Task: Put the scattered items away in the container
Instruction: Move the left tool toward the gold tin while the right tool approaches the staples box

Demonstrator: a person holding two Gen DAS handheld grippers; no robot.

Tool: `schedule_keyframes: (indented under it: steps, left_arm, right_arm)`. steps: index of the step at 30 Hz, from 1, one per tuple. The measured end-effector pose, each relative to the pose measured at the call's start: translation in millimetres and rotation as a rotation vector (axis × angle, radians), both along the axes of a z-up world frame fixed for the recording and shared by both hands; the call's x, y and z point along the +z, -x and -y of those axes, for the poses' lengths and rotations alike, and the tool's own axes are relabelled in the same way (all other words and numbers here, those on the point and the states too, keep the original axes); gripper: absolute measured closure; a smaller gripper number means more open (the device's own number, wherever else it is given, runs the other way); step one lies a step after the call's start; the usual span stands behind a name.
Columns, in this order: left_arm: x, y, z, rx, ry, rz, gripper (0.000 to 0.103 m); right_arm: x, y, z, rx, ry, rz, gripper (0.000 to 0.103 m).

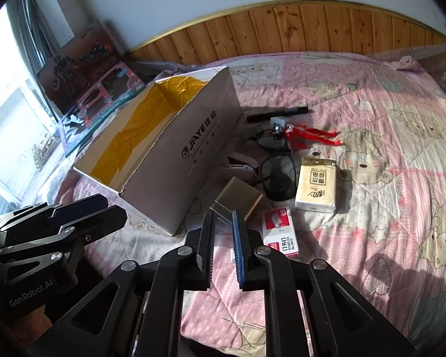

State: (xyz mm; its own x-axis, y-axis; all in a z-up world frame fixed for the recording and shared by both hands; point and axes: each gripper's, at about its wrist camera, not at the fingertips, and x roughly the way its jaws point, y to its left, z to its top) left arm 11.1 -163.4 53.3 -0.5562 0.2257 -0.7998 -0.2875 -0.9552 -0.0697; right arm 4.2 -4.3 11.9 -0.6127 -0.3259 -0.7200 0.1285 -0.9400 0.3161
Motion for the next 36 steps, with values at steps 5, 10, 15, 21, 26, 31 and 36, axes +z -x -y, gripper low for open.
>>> schedule_keyframes:
  steps: [5, 10, 15, 21, 26, 31, 36]
  left_arm:
    - [0, 0, 3, 0.016, -0.006, -0.010, 0.052]
    - [0, 2, 5, 0.022, -0.015, -0.015, 0.047]
    - [-2, 3, 6, 0.018, -0.031, -0.010, 0.047]
    - [-1, 6, 0, -0.009, -0.078, -0.010, 0.043]
    - [-6, 16, -18, -0.062, -0.078, 0.000, 0.042]
    - [-19, 28, -40, -0.116, -0.065, 0.034, 0.042]
    - [-38, 43, -59, -0.138, -0.040, 0.066, 0.041]
  right_arm:
    - [-4, 3, -6, -0.017, 0.042, 0.027, 0.056]
    - [-13, 6, -4, -0.005, 0.042, 0.055, 0.055]
    - [-24, 9, -7, -0.019, 0.046, 0.090, 0.055]
    - [-38, 14, -14, -0.048, 0.061, 0.139, 0.054]
    - [-52, 22, -24, -0.078, 0.070, 0.183, 0.054]
    - [-63, 33, -37, -0.107, 0.064, 0.207, 0.054]
    - [-80, 43, -46, -0.115, 0.051, 0.246, 0.054]
